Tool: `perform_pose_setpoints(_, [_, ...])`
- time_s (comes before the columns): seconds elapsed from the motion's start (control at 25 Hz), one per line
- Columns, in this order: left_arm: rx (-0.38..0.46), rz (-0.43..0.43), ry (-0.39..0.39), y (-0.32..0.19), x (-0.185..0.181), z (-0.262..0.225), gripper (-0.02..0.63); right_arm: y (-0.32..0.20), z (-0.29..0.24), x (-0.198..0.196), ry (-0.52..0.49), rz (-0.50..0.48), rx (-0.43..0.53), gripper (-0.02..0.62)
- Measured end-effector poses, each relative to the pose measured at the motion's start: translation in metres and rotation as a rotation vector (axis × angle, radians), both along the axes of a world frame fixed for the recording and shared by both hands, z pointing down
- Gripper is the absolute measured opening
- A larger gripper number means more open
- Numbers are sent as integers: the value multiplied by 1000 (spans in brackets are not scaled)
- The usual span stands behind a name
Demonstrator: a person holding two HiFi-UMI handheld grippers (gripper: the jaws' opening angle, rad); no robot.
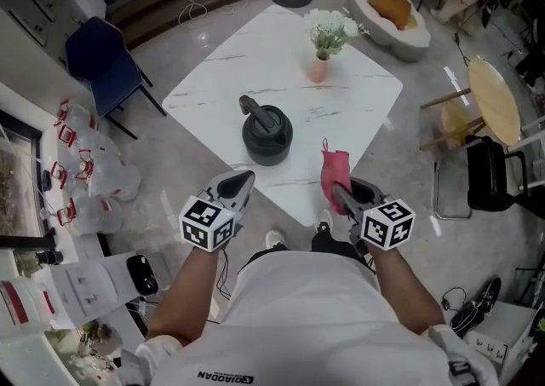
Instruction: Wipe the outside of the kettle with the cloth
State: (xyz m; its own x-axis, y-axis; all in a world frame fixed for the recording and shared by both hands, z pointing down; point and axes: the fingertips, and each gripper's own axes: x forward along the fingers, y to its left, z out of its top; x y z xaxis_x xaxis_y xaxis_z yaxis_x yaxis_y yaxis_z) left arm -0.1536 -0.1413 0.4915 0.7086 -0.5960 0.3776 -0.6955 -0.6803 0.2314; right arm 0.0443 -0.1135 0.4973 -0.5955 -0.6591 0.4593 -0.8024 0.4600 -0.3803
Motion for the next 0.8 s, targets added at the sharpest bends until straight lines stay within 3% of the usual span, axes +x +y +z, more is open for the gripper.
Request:
perform_pose_setpoints(0.32, [28, -79, -23, -31, -7, -12, 0, -33, -4, 8, 10, -73, 8, 104])
perform_pose_setpoints(0.56, [18, -228, -16, -85, -52, -10, 0, -49, -3, 12, 9, -110, 13, 104])
perform_pose_setpoints(0.8, [43, -191, -163, -137, -65, 6, 17, -62, 4, 20, 7, -103, -5, 104])
